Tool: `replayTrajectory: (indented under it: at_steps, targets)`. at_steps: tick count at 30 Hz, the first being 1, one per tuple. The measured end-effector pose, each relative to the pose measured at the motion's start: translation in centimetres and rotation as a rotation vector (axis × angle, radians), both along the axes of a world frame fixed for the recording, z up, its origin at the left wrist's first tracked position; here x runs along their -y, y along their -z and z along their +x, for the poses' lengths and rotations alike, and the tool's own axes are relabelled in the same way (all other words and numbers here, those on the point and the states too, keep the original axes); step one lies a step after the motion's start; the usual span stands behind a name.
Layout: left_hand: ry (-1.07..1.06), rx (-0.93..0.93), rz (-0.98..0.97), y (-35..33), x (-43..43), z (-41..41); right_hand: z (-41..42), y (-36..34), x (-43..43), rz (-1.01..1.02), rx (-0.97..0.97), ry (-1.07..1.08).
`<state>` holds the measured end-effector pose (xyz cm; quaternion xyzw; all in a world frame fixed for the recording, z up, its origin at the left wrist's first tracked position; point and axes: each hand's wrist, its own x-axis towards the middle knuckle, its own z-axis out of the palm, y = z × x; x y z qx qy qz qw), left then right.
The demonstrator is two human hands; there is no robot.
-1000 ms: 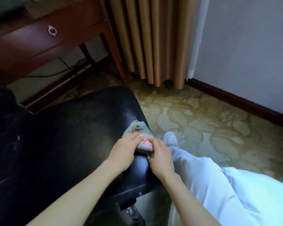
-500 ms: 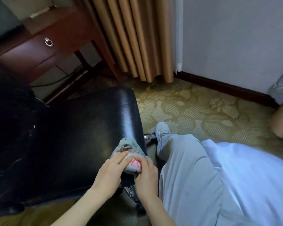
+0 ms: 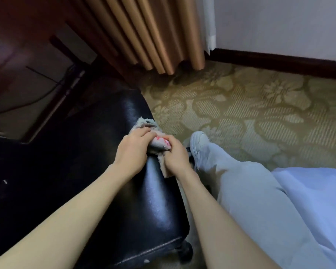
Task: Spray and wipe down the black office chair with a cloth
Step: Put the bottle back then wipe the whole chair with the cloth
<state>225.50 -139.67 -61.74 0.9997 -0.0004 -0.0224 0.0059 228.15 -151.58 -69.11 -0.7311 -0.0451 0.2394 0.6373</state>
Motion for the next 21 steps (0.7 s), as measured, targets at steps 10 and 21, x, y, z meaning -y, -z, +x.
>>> replayTrajectory:
  at_steps: [10, 21]
  targets:
    - [-0.210, 0.045, 0.060, 0.2, -11.7, 11.6, 15.0, 0.5, -12.0, -0.036, 0.200, -0.257]
    - [-0.239, 0.056, 0.007, 0.7, -13.5, 10.1, 15.7, 0.3, -12.7, -0.047, 0.172, -0.452]
